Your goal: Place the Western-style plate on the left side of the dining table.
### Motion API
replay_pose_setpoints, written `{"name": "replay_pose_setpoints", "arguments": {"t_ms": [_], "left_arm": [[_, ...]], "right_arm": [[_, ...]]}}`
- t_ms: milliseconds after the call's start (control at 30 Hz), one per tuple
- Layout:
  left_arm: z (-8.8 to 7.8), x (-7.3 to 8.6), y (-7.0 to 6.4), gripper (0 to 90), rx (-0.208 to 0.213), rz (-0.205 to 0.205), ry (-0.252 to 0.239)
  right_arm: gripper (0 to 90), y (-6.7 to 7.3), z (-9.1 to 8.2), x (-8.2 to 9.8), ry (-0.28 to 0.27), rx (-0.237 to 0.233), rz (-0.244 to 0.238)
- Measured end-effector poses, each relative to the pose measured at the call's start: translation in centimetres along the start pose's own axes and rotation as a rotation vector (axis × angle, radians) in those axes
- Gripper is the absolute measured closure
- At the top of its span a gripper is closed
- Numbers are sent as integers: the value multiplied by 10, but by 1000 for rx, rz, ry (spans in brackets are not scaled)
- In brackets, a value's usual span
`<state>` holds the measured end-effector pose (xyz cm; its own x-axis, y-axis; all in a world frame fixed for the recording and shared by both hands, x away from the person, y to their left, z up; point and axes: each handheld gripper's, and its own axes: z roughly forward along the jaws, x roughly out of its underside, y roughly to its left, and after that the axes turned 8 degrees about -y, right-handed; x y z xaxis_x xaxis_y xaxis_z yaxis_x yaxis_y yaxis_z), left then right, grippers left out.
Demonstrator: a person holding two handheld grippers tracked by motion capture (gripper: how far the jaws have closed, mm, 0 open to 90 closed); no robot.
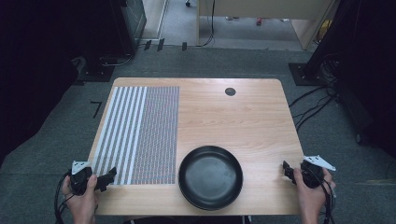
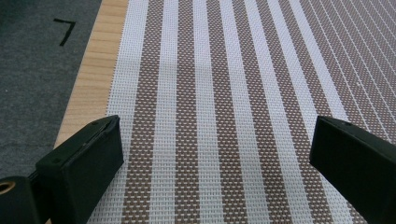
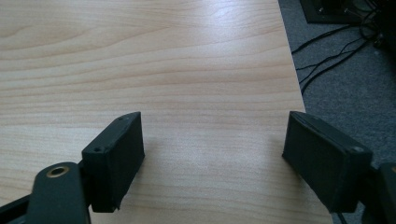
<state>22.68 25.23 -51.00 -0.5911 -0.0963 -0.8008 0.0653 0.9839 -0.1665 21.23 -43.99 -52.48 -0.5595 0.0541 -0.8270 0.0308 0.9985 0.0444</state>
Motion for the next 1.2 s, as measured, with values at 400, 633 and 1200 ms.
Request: {"name": "replay_pose_setpoints", "arguments": {"t_ms": [400, 633, 1200], "left_arm": [[-20, -29, -21, 24, 111, -8, -52], [-18, -53, -43, 24, 126, 2, -90], [0, -49, -116, 25, 294, 96, -77]], "right_arm": [[158, 2, 1, 0, 7, 9, -13], [154, 3, 1, 0, 9, 23, -4], [156, 4, 0, 1, 9, 26, -1]]}}
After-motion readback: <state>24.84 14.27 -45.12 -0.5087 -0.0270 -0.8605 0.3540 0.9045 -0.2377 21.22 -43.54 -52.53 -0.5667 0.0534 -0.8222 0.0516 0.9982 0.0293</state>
